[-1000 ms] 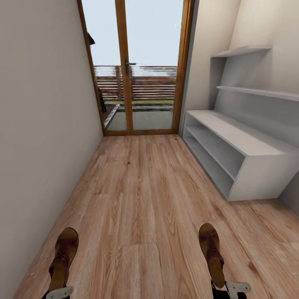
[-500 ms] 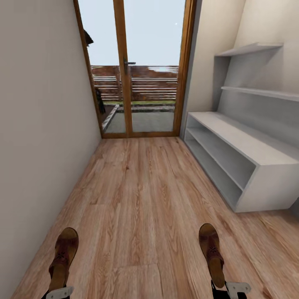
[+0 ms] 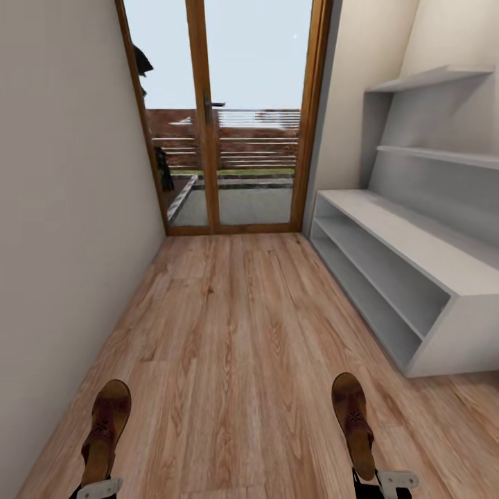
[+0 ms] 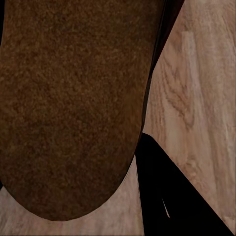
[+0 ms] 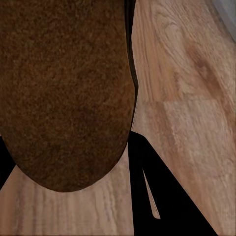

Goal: Pick up the two gym shoes and the two sandals from the corridor floor and place them onto the hallstand (shoe rack) in the corridor, making sure they are on the rack and not on the floor. Arrange them so the two gym shoes are next to each other and the two sandals are next to each other.

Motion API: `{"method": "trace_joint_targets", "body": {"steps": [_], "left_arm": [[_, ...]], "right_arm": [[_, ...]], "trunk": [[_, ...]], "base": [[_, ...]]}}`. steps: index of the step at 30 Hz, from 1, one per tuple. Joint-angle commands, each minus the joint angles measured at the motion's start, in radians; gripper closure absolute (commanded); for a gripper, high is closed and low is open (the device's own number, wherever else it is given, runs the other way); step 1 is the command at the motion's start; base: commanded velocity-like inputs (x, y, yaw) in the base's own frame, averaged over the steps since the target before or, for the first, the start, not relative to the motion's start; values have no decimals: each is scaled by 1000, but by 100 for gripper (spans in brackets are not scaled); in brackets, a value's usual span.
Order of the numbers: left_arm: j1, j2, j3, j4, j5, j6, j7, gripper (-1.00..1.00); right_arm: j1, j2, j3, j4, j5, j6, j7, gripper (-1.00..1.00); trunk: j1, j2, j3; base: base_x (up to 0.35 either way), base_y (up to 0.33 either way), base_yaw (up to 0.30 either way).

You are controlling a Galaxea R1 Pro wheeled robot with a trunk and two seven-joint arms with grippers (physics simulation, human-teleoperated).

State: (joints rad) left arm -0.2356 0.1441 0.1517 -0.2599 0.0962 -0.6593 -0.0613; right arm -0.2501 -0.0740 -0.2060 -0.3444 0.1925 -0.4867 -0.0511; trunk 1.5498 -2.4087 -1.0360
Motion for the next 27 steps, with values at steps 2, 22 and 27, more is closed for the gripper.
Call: {"method": "trace_joint_targets", "body": {"steps": [2, 22, 27], "left_arm": [[-1, 0, 0, 1, 7, -2, -6, 100], [-1, 0, 0, 1, 7, -2, -6, 100], [-1, 0, 0, 1, 7, -2, -6, 100]], "right_arm": [[-1, 0, -4, 1, 7, -3, -3, 100], [0, 0, -4, 3, 8, -3, -3, 100], [0, 0, -4, 4, 8, -3, -3, 100]], "trunk": [[0, 0, -1], [0, 0, -1], [0, 0, -1]], "base": [[339, 0, 0], [339, 0, 0], [339, 0, 0]]}}
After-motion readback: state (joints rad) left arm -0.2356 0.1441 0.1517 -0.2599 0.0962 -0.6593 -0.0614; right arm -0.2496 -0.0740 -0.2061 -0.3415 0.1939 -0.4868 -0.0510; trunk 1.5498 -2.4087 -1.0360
